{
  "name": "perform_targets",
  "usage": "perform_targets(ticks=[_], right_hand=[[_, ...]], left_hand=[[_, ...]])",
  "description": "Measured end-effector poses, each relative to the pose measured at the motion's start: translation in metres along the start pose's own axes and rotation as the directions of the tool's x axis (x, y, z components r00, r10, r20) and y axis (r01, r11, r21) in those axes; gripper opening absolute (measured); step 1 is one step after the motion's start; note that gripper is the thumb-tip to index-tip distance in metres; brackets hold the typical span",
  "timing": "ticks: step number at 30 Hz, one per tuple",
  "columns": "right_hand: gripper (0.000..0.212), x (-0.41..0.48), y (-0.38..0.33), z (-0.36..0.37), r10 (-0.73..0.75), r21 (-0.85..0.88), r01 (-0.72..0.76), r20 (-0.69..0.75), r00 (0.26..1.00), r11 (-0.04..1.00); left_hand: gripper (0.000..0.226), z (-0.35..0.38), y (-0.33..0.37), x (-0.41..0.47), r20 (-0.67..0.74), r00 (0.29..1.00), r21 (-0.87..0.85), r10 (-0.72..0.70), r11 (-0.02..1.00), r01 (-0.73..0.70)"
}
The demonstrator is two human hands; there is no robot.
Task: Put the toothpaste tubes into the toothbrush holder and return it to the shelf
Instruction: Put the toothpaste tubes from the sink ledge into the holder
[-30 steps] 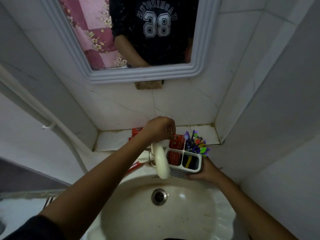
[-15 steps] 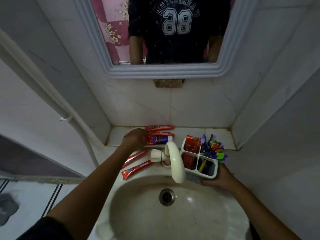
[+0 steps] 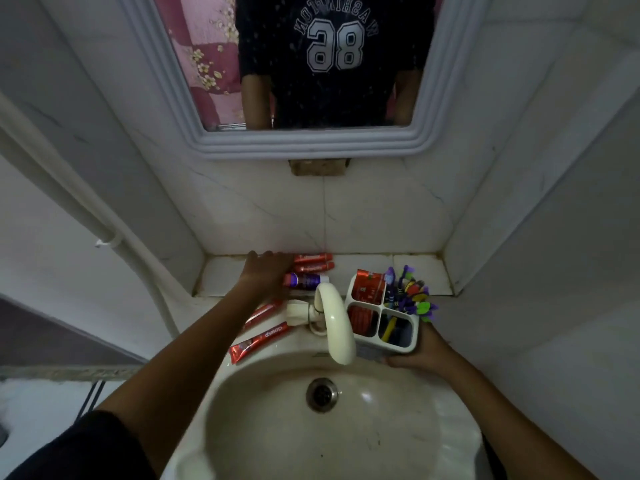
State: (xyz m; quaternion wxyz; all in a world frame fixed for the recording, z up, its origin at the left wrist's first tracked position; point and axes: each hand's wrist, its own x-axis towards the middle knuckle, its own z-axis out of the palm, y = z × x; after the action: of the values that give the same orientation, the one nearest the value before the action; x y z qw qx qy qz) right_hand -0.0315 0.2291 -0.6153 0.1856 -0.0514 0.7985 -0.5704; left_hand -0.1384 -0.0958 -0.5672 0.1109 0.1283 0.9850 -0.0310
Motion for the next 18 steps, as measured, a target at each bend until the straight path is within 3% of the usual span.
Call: perform_targets(ticks=[6, 10, 14, 18], right_hand=[[0.071, -0.001, -0.002, 0.002, -0.014, 0.0, 0.014, -0.025, 1.0, 1.0], [0.073, -0.002, -0.004, 0.002, -0.036, -0.008, 0.035, -0.03, 0.999, 0.999], [0.075, -0.003, -0.006, 0.002, -0.028, -0.007, 0.028, -0.032, 0.999, 1.0], [0.073, -0.002, -0.002, 0.002, -0.019, 0.002, 0.019, -0.043, 0.999, 1.0]], left_hand=[[0.039, -0.085, -0.01, -0.033, -0.152, 0.987, -0.118, 0.052, 0.991, -0.07], [0.035, -0.151, 0.022, -0.053, -0.158, 0.965, -0.111, 0.21, 0.967, -0.229], [0.026, -0.167, 0.079, -0.057, -0.017, 0.924, 0.007, 0.382, 0.924, -0.382], [0.033, -0.15, 0.129, -0.04, 0.196, 0.877, 0.173, 0.438, 0.865, -0.471]])
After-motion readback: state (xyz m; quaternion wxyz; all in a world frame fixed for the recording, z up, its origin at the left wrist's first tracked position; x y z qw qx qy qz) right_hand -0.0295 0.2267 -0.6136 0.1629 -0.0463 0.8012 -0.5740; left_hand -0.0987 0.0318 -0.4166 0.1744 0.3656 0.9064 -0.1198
